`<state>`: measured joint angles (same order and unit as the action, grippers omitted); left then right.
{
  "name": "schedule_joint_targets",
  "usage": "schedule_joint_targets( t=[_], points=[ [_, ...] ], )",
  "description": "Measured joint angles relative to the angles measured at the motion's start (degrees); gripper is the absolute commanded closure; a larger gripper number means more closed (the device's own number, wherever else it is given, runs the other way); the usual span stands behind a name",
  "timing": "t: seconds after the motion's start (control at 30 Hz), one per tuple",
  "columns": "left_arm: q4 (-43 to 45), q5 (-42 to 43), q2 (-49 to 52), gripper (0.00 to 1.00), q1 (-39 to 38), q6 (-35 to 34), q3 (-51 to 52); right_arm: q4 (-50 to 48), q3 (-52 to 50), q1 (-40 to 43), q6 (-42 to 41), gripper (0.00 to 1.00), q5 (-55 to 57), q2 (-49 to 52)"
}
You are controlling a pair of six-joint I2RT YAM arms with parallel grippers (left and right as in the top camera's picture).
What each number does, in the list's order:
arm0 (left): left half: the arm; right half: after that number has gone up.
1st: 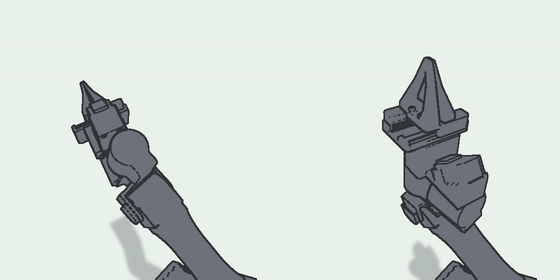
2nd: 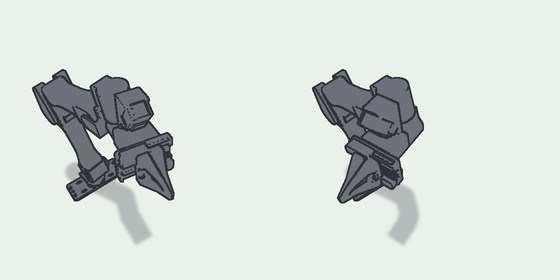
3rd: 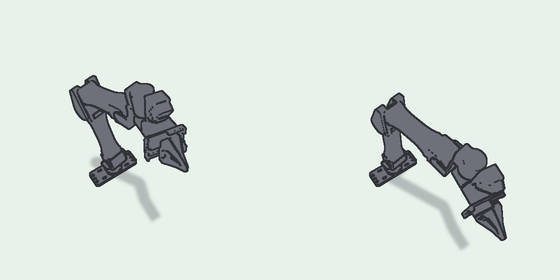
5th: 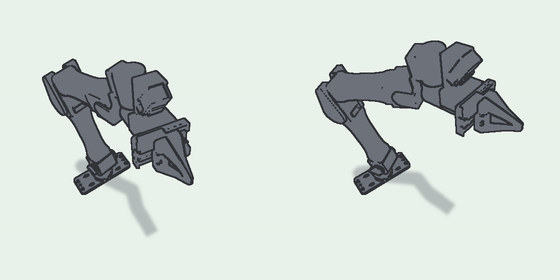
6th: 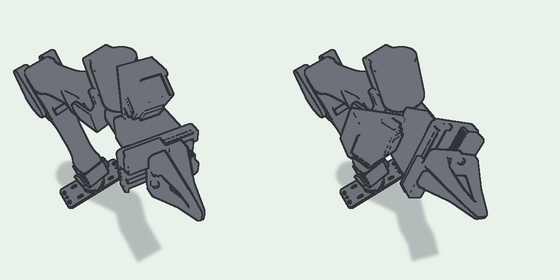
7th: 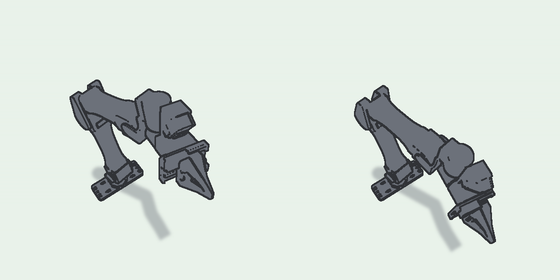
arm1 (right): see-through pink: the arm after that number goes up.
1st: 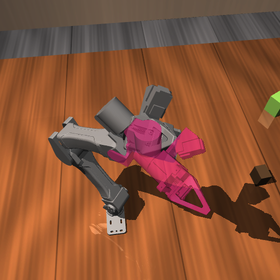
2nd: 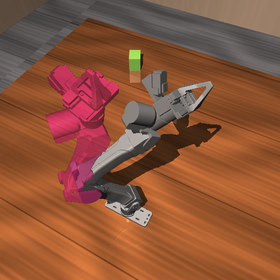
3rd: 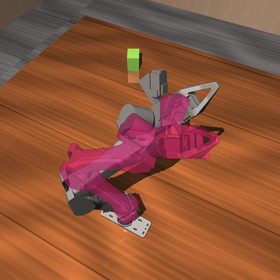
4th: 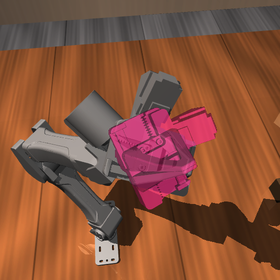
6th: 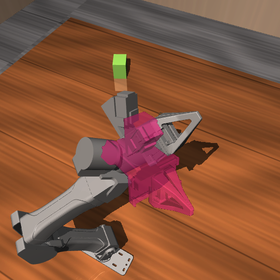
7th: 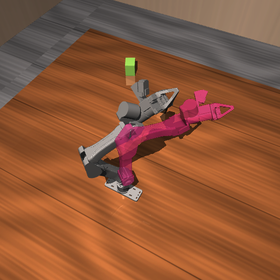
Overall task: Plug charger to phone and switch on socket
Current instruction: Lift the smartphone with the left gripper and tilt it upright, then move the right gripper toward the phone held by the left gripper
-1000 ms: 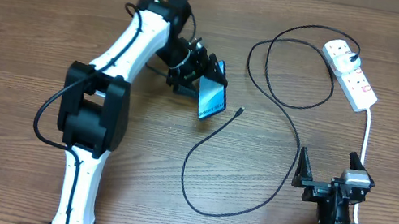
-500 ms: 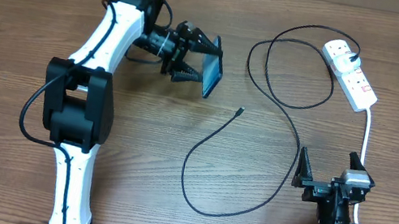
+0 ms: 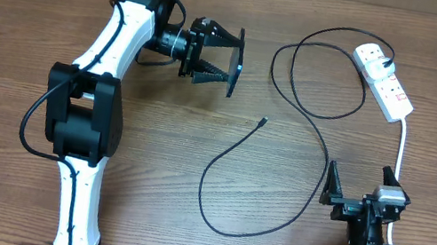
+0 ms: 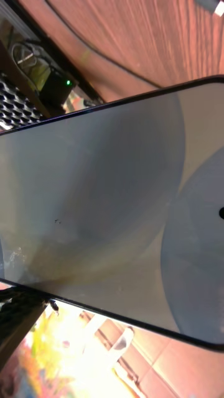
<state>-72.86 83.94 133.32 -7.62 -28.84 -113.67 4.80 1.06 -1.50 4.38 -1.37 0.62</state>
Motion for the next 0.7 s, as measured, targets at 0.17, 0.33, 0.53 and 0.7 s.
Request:
schedule_joint_targets(
  t=[0.17,0.33,0.53,0.7],
  points=[
    [0.02,1.57,0.00,0.34,0.00,0.00,-0.02,-8.70,0.00,0.00,-11.52,0.00,-14.93,0.04],
    [-0.33,2.69,0.00,0.34,0.00,0.00,-0.04,-24.85,0.00,-0.02,-25.83,0.00,-27.28,0.00],
    [-0.48,2.91,0.00,0.34,0.00,0.00,-0.04,-24.61,3.37,-0.02,-34.07,0.00,-31.80,0.04],
    [-0.48,3.08,0.00,0.34,0.00,0.00,-0.07,0.31,21.16,-0.02,-32.59,0.00,-32.30,5.75]
  ],
)
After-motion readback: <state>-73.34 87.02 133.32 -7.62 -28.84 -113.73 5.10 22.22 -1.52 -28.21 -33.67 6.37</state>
